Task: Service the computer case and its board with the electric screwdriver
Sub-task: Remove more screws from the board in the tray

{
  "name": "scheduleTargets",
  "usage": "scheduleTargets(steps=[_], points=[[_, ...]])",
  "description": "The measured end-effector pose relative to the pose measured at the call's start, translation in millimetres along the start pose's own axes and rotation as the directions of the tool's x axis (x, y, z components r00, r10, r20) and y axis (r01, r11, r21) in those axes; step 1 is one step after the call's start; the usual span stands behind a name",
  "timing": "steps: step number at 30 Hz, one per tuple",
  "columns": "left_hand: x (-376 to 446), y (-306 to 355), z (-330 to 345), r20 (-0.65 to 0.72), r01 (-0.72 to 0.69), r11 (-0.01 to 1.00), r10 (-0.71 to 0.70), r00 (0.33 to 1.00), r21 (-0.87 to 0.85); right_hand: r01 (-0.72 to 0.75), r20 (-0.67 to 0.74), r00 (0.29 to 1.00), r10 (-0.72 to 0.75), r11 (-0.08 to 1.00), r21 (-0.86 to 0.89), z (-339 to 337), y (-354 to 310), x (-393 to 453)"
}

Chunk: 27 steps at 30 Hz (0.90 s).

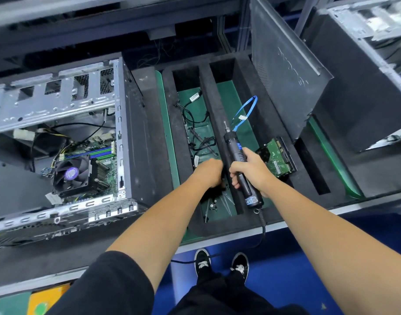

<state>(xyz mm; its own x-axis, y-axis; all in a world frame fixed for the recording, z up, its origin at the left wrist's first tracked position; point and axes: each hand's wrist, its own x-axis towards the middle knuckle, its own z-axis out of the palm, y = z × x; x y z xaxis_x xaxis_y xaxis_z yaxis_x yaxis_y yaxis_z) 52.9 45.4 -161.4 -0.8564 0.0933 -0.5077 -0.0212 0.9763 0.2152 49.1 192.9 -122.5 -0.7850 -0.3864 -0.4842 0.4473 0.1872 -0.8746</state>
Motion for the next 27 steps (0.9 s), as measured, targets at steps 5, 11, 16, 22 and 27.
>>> scheduleTargets(steps=[5,11,16,22,27], points=[[0.6,9.5,16.2,-0.019,-0.004,0.999,0.004,1.000,-0.031,0.010,-0.013,1.000,-0.009,1.000,0.017,1.2,1.8,1.7],[-4.3,15.9,14.9,-0.051,0.019,0.986,-0.028,0.998,-0.166,0.014,0.002,1.000,-0.014,0.999,0.036,-0.6,2.8,1.8],[4.7,5.0,-15.7,-0.111,0.110,0.888,-0.177,0.978,-0.447,0.015,0.017,1.000,-0.016,0.999,0.037,-2.6,3.1,2.2],[9.2,-6.2,-26.3,-0.136,0.072,0.862,-0.161,0.978,-0.502,0.018,0.027,0.999,-0.019,0.999,0.037,-2.7,3.8,1.7],[-5.6,0.1,-25.8,-0.083,0.130,0.991,-0.132,0.988,-0.032,0.017,0.058,0.998,-0.020,0.999,0.044,-6.1,2.6,2.6]])
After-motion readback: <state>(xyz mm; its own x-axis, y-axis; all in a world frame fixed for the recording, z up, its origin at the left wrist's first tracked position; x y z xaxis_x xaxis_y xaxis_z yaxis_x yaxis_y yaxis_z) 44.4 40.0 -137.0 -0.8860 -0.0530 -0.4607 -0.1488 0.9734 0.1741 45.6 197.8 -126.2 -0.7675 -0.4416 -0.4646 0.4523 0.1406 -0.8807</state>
